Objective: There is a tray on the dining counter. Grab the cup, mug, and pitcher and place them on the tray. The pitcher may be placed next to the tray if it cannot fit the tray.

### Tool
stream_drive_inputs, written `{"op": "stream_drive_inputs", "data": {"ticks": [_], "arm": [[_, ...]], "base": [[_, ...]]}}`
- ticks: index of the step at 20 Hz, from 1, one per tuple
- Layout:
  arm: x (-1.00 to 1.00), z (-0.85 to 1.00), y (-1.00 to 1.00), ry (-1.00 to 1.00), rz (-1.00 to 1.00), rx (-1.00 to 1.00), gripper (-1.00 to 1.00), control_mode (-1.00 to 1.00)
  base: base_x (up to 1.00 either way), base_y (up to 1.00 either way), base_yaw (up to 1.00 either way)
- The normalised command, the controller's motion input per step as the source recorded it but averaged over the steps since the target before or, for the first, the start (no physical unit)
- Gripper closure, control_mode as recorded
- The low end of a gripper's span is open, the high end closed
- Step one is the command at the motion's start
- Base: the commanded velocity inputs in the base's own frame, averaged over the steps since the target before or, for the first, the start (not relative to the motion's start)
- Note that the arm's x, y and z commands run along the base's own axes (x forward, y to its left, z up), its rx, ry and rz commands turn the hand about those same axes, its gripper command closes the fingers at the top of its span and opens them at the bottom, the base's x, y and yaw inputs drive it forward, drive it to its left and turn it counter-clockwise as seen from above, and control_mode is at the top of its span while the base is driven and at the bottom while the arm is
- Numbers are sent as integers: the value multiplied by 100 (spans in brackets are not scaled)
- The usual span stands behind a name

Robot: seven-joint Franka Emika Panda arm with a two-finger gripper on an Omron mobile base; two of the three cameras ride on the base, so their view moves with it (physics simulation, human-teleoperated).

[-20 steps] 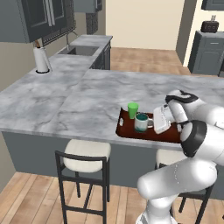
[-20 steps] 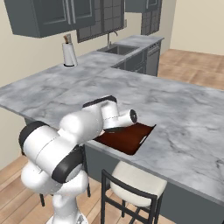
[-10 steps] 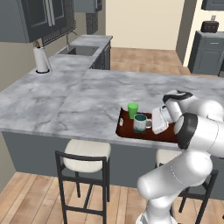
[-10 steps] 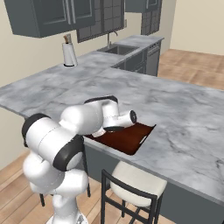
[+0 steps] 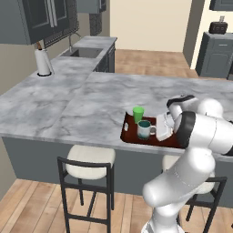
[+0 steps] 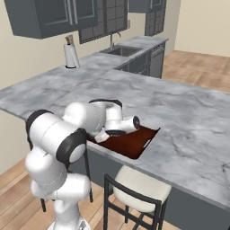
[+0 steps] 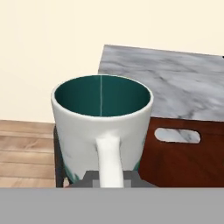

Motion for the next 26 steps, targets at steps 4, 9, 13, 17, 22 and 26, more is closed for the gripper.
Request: {"op": "stream_drive_inputs", "data": {"ticks": [4, 9, 13, 17, 22, 26], "arm": [[31, -1, 0, 0, 0, 0, 100, -100], [34, -14, 0, 0, 0, 0, 100, -100], [41, -40, 0, 0, 0, 0, 100, -100], [39, -31, 0, -2, 0, 0, 100, -100], [42, -22, 0, -2, 0, 0, 100, -100], [29, -26, 0, 0, 0, 0, 100, -100]], "base": [[0, 0, 0], [0, 0, 0], [0, 0, 0], [0, 0, 0], [0, 0, 0], [0, 0, 0]]}}
